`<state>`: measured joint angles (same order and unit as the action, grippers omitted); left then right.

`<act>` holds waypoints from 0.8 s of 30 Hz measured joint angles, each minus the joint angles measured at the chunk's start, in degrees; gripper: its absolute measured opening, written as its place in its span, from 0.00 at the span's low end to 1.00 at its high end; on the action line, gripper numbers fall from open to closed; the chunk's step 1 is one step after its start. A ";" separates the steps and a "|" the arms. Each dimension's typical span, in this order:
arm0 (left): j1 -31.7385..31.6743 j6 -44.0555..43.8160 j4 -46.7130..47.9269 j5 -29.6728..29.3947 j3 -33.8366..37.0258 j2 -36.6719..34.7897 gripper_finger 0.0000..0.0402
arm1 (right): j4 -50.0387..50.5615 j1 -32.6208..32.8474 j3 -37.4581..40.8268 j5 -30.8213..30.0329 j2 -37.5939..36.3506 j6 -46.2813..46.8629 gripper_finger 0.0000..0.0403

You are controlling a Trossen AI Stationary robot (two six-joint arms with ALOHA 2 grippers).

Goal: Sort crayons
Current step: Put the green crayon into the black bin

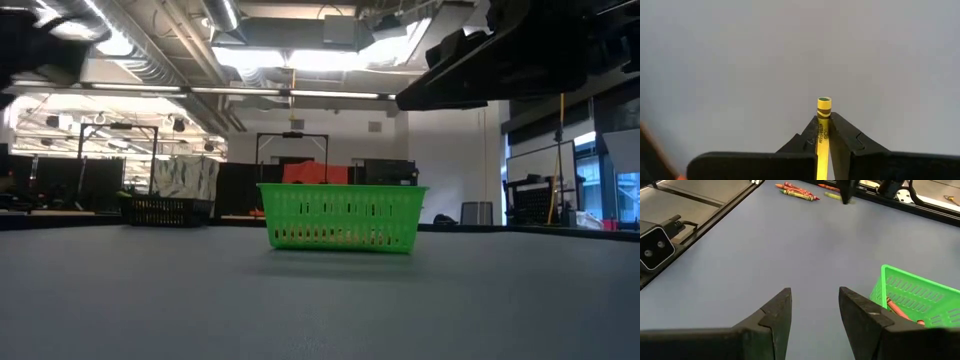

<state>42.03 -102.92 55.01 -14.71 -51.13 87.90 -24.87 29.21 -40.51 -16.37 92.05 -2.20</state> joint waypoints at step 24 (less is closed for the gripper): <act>-44.19 66.83 8.13 -14.30 -7.61 -8.80 0.02 | 2.47 0.00 -0.02 -1.17 -0.02 0.42 0.40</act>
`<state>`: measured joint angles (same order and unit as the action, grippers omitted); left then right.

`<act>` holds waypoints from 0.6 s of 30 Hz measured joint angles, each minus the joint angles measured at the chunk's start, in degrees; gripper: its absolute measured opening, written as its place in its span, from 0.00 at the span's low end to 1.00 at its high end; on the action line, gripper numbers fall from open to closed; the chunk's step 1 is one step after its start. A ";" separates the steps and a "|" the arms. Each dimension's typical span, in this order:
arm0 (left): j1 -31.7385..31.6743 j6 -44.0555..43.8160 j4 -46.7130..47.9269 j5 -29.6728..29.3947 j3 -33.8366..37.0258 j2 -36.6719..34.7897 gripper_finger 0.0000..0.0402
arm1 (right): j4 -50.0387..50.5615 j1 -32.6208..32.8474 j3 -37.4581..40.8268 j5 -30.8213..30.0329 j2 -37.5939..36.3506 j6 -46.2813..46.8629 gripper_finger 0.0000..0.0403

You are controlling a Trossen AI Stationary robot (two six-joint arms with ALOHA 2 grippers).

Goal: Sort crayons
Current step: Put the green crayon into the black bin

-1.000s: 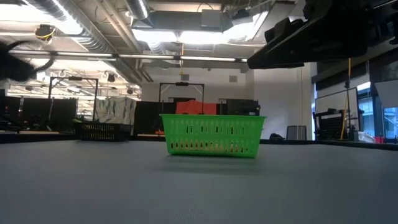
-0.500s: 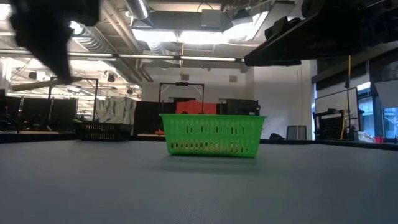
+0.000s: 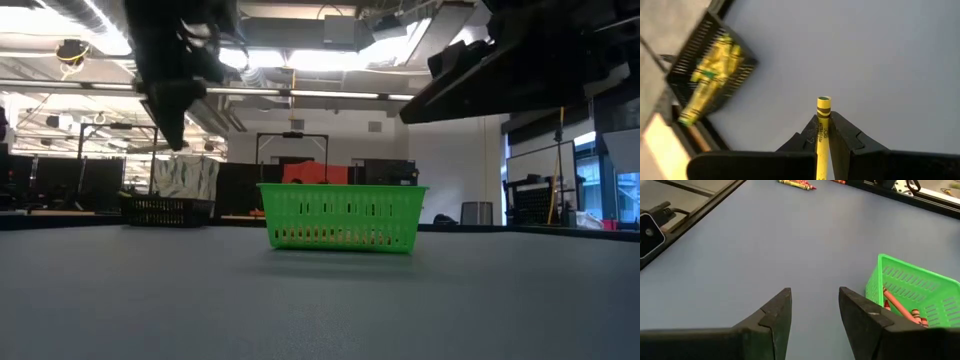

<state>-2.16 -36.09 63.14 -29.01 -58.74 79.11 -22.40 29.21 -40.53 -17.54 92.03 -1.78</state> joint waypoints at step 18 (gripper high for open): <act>-38.78 36.55 -16.10 6.84 0.00 0.33 0.02 | 0.67 -1.27 2.12 -0.15 -0.02 1.62 0.40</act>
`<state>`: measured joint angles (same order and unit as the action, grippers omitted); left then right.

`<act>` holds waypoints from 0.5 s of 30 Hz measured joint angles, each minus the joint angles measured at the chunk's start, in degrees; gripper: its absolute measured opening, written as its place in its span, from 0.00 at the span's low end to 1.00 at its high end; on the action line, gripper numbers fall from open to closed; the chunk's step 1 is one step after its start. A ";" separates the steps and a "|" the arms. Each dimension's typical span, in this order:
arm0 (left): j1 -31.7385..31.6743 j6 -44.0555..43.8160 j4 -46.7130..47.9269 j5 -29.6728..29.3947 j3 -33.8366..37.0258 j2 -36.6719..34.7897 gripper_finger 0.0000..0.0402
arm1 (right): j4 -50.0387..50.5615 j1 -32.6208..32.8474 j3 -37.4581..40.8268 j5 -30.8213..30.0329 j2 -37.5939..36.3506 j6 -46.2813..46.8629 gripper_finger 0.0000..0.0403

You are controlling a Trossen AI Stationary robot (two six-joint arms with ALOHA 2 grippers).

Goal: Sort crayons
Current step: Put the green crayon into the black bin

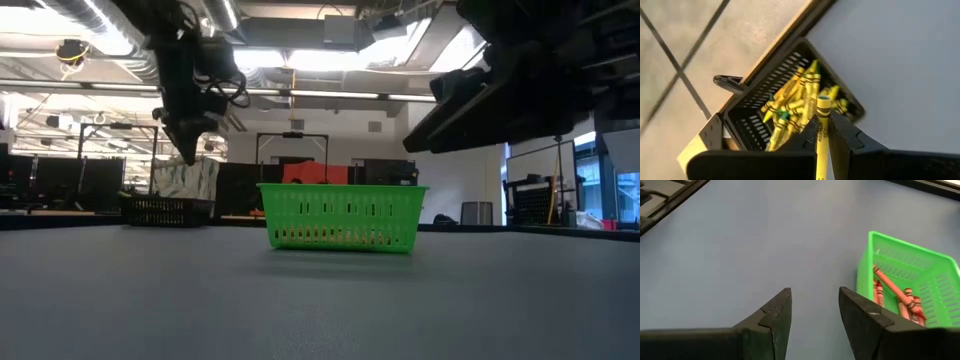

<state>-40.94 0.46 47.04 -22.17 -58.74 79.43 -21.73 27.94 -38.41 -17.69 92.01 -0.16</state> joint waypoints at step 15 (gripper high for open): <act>-12.84 15.13 -15.63 1.96 8.11 0.10 0.05 | -0.40 -0.69 0.00 0.13 0.00 -0.07 0.40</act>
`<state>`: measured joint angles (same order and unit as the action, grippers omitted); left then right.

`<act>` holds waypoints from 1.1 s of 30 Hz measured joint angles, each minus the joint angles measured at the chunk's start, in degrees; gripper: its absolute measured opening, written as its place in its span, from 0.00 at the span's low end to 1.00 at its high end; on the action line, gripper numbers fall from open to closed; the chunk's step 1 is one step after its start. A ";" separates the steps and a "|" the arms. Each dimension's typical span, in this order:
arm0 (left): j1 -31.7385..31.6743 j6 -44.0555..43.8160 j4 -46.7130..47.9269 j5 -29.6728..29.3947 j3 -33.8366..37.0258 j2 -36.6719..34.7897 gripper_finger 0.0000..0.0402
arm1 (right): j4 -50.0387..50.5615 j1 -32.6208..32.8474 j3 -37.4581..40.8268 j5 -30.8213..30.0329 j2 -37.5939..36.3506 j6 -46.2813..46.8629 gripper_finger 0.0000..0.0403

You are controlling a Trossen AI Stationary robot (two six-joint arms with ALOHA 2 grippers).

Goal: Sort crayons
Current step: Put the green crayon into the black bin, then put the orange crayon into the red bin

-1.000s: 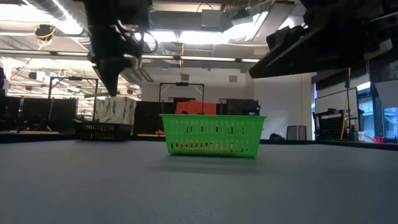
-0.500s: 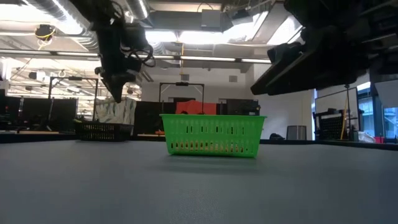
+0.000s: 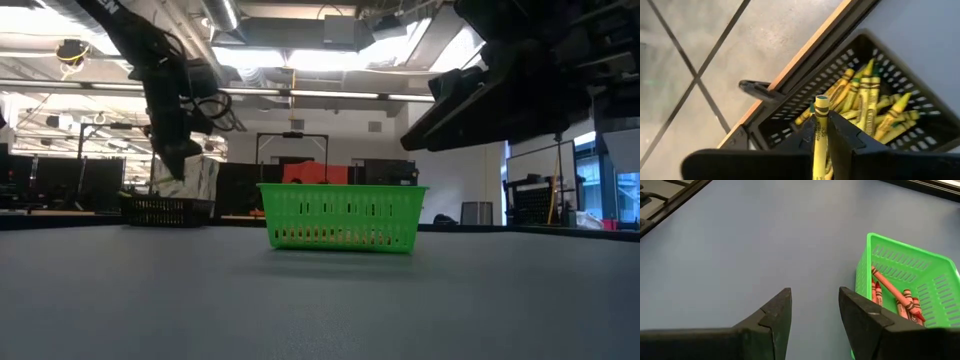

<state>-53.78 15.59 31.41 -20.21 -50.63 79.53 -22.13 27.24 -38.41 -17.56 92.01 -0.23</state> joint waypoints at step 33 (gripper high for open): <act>65.65 -49.54 34.44 17.31 -8.76 -4.33 0.30 | -0.44 0.09 0.00 0.20 0.00 0.26 0.40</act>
<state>11.87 -33.94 65.84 -2.89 -59.40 75.20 -22.57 27.33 -38.41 -17.37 92.01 0.03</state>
